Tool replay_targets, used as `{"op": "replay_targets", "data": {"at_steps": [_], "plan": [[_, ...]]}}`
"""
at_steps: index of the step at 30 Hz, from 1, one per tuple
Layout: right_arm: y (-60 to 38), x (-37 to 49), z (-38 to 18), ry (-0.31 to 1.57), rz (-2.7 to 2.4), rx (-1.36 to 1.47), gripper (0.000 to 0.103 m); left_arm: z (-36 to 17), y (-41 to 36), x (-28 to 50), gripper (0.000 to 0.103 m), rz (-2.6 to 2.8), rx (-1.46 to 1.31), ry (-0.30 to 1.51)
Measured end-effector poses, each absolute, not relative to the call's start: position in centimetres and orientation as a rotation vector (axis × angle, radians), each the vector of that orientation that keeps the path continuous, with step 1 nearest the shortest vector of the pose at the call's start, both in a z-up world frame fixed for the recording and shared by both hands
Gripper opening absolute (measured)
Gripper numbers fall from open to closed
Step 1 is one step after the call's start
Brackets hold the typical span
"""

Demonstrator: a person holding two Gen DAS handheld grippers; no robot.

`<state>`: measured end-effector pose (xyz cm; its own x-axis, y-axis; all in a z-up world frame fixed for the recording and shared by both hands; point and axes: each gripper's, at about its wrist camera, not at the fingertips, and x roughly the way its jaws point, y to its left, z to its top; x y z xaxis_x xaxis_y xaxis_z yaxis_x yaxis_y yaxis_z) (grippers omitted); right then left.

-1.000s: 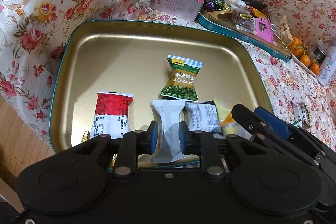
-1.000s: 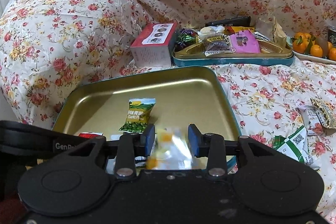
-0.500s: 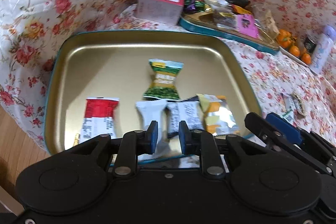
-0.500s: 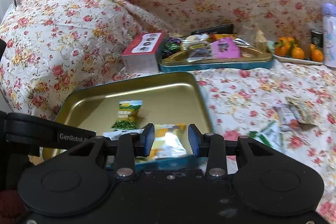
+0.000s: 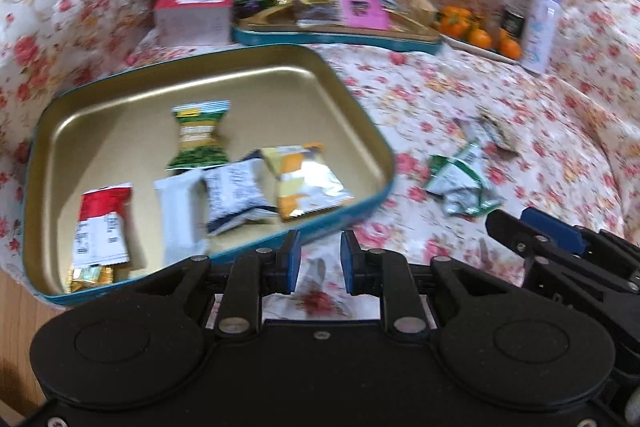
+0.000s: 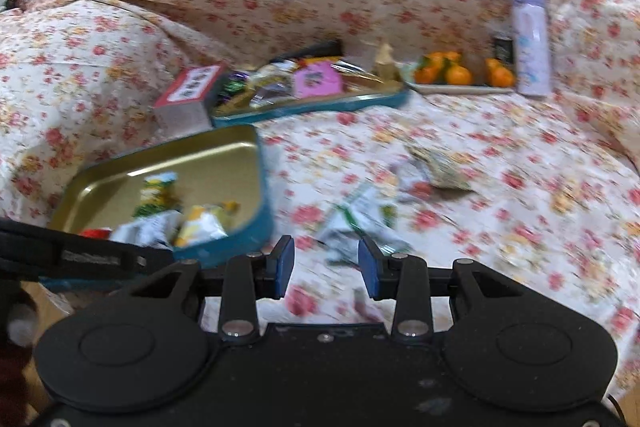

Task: Organize snacks
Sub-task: 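Move both tools back toward the remaining snacks on the quilt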

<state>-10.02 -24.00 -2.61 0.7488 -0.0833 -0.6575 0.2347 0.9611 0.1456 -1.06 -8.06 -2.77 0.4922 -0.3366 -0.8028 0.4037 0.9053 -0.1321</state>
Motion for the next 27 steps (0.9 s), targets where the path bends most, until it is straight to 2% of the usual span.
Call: {"op": "replay_targets", "data": {"at_steps": [15,24,27], "plan": [[-29.0,-11.8,-5.2,0.729,-0.291,0.286,0.038,-4.1,-12.6,-4.5,0.029,-0.544,0.188,0.914],[-32.7,-10.0,-4.8,0.655,-0.301,0.271,0.038,-4.9,-16.2,-4.4,0.029,-0.544,0.177,0.948],[-33.5,-8.1,-4.6,0.613,-0.279,0.246,0.044,-4.7,-17.0,-4.3,0.029,-0.54,0.17,0.952]]}}
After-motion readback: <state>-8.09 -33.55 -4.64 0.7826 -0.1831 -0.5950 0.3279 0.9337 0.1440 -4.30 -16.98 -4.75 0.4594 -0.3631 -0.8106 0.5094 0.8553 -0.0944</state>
